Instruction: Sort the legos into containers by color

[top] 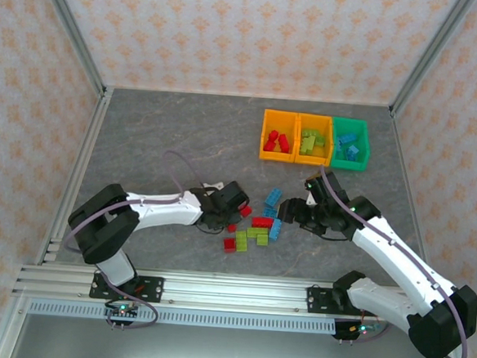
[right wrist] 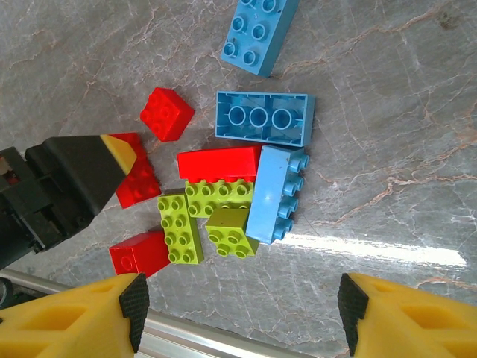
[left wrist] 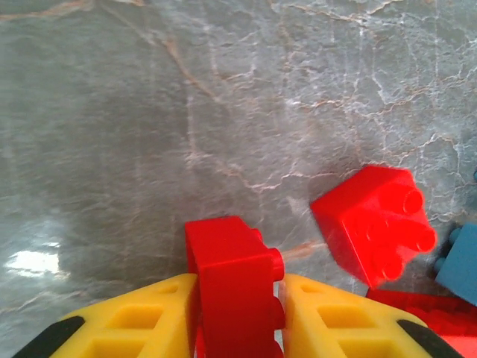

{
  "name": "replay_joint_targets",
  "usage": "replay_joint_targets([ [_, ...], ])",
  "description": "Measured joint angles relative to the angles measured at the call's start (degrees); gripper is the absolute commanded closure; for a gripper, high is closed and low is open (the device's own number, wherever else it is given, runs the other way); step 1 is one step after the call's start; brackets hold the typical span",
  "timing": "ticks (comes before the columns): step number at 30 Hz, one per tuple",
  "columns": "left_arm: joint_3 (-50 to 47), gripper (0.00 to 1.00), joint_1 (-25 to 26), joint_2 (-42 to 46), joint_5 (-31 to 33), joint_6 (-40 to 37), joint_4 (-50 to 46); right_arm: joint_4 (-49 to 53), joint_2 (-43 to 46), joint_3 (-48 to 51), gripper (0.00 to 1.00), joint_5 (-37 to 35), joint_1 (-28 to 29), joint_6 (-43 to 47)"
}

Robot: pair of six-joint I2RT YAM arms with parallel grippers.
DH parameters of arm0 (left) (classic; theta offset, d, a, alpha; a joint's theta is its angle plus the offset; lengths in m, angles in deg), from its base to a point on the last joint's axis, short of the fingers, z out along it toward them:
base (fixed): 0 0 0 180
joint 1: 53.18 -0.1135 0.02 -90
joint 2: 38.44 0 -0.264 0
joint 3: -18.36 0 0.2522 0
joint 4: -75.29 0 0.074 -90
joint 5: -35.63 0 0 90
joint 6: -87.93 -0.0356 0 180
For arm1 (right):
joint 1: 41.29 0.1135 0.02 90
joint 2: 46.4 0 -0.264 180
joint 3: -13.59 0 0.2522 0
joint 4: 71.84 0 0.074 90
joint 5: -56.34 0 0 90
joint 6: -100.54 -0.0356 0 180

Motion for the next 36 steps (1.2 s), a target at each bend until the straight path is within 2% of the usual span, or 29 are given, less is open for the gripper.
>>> replay_joint_targets([
  [3,-1.99,0.67,0.0,2.16,0.11,0.39,-0.04,0.0,0.0,0.0,0.3,-0.04,0.0,-0.37],
  [11,-2.67,0.83,0.0,2.56,-0.28,0.5,1.49,-0.28,0.0,0.0,0.3,0.22,0.0,-1.55],
  [17,-0.24,0.86,0.02,2.84,0.55,-1.49,-1.07,-2.1,1.68,0.0,0.3,0.59,0.28,-3.8],
  [23,13.07,0.87,0.0,3.69,4.68,-9.77,-3.63,-2.36,4.96,-0.04,0.3,-2.6,0.37,-5.07],
  [26,22.38,0.87,-0.04,0.96,6.64,-13.97,-4.33,-2.32,5.57,-0.13,0.3,-4.76,0.37,-5.51],
  [30,37.05,0.87,-0.76,-8.79,10.62,-20.65,-4.42,-2.32,6.91,-0.17,0.29,-6.75,0.37,-6.38],
  [36,62.53,0.84,-3.65,-30.08,16.87,-31.17,-7.04,-1.22,8.59,-1.2,0.29,-8.98,0.37,-6.54],
])
